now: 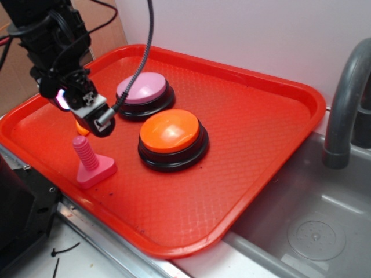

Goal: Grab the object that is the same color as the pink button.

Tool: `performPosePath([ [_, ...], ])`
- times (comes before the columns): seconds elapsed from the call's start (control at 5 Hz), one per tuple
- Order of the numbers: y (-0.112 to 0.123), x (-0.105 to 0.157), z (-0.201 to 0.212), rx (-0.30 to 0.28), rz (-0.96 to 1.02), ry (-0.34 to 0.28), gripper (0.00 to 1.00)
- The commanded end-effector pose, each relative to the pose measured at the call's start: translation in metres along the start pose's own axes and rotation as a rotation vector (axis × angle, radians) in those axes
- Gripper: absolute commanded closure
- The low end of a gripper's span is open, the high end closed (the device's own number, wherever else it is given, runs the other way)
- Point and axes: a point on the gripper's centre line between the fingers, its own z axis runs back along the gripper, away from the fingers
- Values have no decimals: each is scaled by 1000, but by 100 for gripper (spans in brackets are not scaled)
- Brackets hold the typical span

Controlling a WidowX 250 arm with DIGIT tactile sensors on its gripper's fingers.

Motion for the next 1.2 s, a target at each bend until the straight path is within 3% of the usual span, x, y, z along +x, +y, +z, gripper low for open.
performPosePath([
  [0.0,-1,-4,-38,-22,-25,128,0],
  [0.4,0,-11,-61,-34,-16,217,1],
  [0.6,0,-12,-59,-44,-19,216,100],
  [1.0,1,-10,-54,-56,-25,207,100],
])
